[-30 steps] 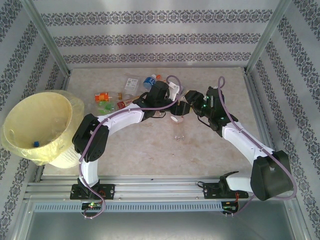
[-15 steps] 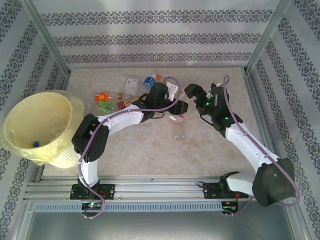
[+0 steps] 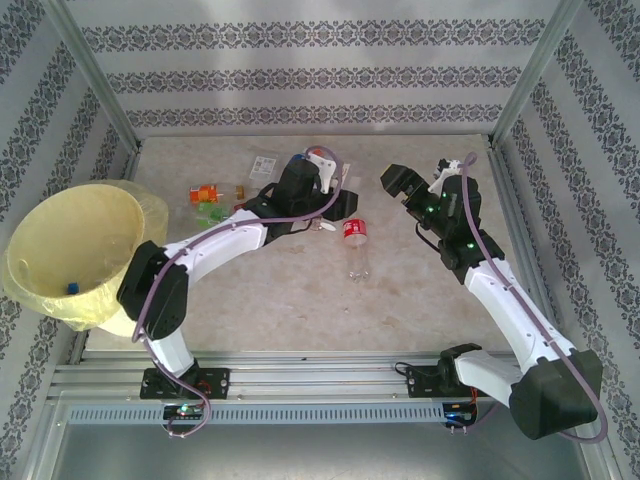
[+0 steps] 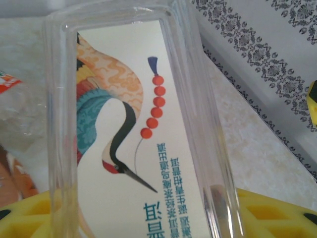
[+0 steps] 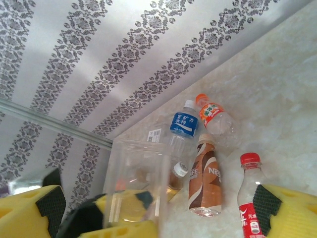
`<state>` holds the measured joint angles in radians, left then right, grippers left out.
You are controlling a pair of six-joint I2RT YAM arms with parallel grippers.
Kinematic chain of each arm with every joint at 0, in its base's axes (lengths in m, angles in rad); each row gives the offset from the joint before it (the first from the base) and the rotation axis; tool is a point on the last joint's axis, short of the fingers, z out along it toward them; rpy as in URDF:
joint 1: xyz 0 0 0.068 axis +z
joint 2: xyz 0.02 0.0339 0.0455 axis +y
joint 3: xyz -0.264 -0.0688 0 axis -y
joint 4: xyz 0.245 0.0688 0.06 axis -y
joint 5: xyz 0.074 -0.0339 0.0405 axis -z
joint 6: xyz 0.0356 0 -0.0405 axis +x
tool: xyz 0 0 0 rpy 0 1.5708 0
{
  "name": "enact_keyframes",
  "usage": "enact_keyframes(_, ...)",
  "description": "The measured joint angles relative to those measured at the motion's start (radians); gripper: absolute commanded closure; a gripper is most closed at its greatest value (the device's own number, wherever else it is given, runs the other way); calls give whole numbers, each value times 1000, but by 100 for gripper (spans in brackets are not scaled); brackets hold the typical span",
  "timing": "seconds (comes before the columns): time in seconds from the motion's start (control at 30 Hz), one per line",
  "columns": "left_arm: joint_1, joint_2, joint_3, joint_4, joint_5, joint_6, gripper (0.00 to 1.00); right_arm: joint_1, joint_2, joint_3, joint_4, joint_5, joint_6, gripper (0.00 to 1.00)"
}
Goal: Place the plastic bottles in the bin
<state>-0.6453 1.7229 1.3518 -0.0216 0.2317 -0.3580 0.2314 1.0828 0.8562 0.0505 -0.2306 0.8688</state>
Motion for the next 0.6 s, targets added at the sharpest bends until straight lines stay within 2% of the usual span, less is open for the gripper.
enact_keyframes(0.27,22,-98,0,-129,-110,42,47,14,1,-1,6,-32,-114,2)
enact_keyframes(0.6,40,-279,2,-340,-338,94,48,138,24,-1,42,10,-249,2)
